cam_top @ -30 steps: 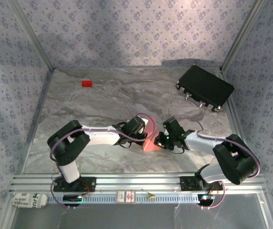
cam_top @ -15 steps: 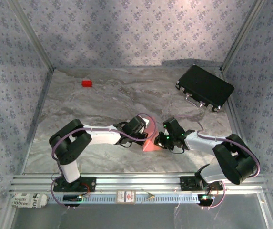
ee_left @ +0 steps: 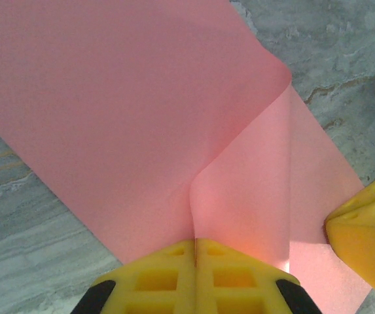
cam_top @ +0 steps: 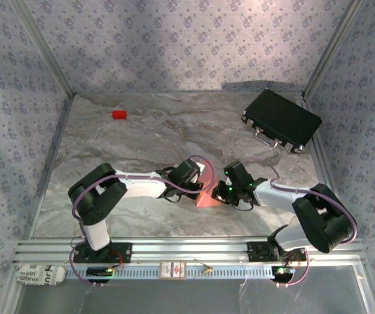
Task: Fold a paper plane with a square sheet of paper (pick it up from the middle)
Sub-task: Fold the triangle a second time at the center of the table.
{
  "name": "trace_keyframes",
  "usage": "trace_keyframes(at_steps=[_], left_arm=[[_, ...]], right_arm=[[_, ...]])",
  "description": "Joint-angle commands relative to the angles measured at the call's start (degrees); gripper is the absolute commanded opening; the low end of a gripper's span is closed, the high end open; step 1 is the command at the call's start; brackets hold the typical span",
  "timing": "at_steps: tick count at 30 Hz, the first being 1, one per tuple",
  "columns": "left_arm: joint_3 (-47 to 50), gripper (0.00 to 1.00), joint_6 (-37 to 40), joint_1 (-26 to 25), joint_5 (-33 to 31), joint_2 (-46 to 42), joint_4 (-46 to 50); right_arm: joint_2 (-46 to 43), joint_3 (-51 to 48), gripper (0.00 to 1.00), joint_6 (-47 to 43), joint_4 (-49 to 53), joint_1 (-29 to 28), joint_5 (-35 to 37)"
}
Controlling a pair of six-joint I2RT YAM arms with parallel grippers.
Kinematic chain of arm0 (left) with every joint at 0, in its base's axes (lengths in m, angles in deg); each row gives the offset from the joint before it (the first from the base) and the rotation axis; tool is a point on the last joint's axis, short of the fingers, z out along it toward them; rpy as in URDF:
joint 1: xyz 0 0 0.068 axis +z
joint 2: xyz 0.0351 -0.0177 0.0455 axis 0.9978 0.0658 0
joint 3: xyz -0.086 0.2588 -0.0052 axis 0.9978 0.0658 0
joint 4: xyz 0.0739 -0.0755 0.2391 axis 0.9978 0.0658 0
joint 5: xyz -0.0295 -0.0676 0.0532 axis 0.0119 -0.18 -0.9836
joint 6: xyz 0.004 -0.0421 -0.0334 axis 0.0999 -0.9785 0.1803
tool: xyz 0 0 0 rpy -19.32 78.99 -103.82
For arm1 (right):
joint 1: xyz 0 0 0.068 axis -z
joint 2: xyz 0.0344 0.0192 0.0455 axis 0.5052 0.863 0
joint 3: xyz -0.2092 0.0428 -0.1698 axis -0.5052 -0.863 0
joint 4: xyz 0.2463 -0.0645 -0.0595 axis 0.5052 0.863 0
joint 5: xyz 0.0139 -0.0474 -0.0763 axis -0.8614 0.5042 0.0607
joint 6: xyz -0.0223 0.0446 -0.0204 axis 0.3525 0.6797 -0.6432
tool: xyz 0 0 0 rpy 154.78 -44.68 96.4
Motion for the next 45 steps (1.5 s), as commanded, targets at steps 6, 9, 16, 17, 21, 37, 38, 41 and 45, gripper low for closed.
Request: trace_keyframes(at_steps=[6, 9, 16, 17, 21, 37, 38, 41, 45], left_arm=[[0.0, 0.01, -0.1, 0.4, 1.1, 1.8, 1.3], [0.0, 0.01, -0.3, 0.4, 1.3, 2.0, 1.2], [0.0, 0.01, -0.4, 0.5, 1.4, 2.3, 1.1], [0.0, 0.01, -0.5, 0.5, 1.5, 2.3, 1.1], [-0.1, 0.01, -0.4, 0.6, 1.5, 2.4, 1.2], [-0.1, 0.01, -0.1, 0.8, 1.8, 2.8, 1.7], [-0.1, 0.01, 0.0, 0.8, 1.9, 2.9, 1.7], [-0.3, 0.01, 0.0, 0.8, 2.1, 3.1, 2.1], [-0.3, 0.01, 0.1, 0.8, 2.2, 3.2, 2.5]], right_arm=[[-3.2, -0.9, 0.09, 0.9, -2.3, 0.9, 0.7], [-4.0, -2.1, 0.06, 3.1, -8.1, 1.2, -0.7], [-0.6, -1.7, 0.00, 7.4, -18.0, 1.2, -3.2], [0.2, -1.3, 0.00, 7.7, -18.9, 1.1, -3.7], [2.5, -0.2, 0.00, 8.3, -20.4, 0.8, -4.0], [8.0, -5.0, 0.00, 8.3, -22.3, 1.8, -3.5], [8.3, -5.4, 0.00, 8.3, -22.4, 1.9, -3.6], [8.4, -5.9, 0.00, 8.4, -22.8, 2.0, -3.5], [6.7, -4.8, 0.00, 8.3, -22.8, 2.3, -4.5]])
